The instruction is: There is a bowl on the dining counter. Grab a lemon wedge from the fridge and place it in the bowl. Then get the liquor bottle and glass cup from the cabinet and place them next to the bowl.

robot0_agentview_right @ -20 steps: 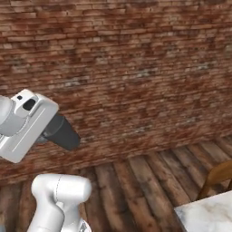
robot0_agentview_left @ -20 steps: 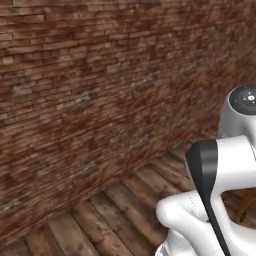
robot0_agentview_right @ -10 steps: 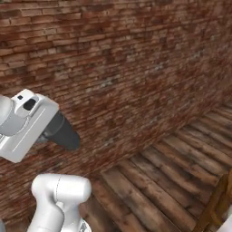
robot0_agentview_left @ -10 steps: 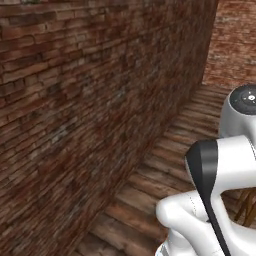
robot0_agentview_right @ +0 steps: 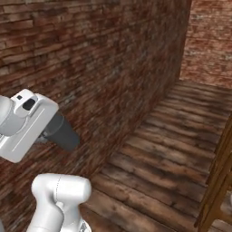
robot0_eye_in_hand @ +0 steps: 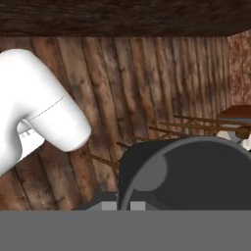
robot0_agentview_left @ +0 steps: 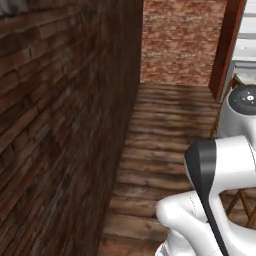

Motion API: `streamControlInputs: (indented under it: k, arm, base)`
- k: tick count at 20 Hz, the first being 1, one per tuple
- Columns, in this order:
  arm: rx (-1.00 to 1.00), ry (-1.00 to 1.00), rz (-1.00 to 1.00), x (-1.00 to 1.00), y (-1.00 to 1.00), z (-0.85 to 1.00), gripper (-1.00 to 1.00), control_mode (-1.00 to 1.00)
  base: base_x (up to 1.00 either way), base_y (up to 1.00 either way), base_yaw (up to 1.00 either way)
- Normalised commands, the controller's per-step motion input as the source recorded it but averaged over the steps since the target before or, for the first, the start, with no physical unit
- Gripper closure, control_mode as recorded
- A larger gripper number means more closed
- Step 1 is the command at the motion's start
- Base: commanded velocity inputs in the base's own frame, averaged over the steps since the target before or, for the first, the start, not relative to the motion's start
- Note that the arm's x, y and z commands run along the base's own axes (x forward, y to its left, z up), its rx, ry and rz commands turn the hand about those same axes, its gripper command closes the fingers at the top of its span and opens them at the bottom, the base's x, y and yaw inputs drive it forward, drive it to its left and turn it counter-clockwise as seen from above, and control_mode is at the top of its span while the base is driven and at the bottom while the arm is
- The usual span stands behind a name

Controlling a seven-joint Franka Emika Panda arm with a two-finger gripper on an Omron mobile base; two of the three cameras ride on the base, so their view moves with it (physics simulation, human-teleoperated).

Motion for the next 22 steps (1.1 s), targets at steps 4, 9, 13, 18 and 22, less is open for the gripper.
streamControlInputs:
  k: [4,9,13,18,22]
  arm:
    - [0.00,0.00,0.00,0.00,0.00,0.00,1.00,1.00]
    - [0.00,0.00,0.00,0.00,0.00,0.00,1.00,1.00]
    - [0.00,0.00,0.00,0.00,0.00,0.00,1.00,1.00]
    - [0.00,0.00,0.00,0.00,0.00,0.00,1.00,1.00]
    - [0.00,0.00,0.00,0.00,0.00,0.00,1.00,1.00]
  base:
    - [0.86,0.41,-0.63]
    - [0.84,0.42,-0.63]
    - [0.86,0.42,-0.63]
    - [0.86,0.43,-0.62]
    - [0.89,0.50,-0.62]
